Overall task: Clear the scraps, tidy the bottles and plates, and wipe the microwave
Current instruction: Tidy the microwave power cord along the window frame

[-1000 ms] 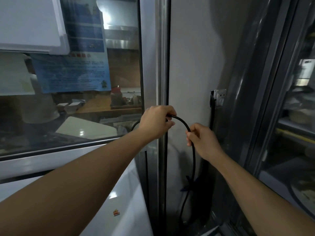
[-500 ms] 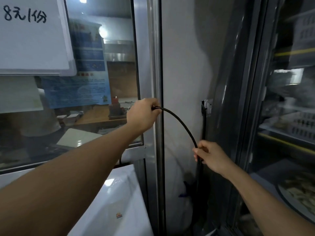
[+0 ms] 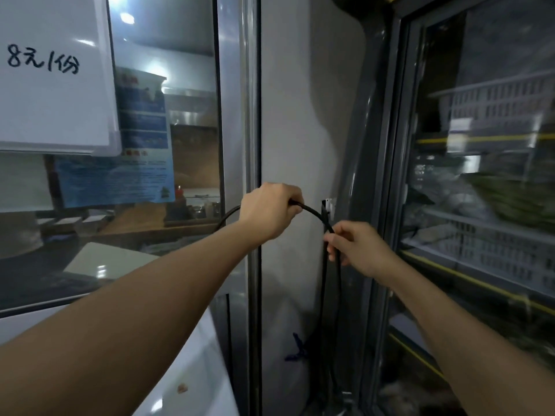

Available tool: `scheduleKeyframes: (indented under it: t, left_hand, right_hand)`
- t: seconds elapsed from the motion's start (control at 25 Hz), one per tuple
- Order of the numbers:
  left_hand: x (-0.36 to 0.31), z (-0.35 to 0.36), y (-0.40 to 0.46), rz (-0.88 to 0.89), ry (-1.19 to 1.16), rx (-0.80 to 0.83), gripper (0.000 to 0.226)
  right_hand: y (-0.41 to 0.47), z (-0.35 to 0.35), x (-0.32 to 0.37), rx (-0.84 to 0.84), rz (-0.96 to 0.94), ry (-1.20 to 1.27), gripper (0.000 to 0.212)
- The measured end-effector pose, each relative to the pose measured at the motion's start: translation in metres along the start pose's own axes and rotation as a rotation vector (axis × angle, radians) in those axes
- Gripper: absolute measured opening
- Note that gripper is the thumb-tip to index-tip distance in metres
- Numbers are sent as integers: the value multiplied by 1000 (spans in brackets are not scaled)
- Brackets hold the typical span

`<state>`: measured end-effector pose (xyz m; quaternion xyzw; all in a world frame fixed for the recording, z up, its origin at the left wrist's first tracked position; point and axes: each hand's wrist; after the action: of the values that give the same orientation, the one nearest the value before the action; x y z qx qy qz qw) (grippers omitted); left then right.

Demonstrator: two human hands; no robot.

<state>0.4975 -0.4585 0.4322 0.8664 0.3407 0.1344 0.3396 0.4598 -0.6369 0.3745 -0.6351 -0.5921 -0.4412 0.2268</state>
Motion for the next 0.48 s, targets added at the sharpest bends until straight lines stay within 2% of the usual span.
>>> scheduleKeyframes:
  t: [0.08, 0.16, 0.36, 0.48]
  left_hand:
    - [-4, -7, 0, -92, -87, -79, 12]
    - [-7, -14, 0, -172, -206, -152, 11]
    - [-16, -18, -4, -233, -365, -160, 11]
    - [-25, -14, -7, -223, -377, -128, 31]
  right_hand:
    - [-11, -7, -5, 108, 31, -31, 13]
    - [-21, -14, -7, 114, 50, -40, 14]
    - [-27, -47, 7, -56, 53, -40, 17]
    - [-21, -71, 16, -142, 69, -32, 20]
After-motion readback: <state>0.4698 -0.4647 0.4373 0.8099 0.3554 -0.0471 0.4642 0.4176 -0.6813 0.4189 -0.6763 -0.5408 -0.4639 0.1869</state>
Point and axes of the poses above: each hand's wrist, its own y-axis towards the middle knuckle, its own z-axis out of the palm, x = y × z, and after that the axes turned 11 degrees about z, right-handed
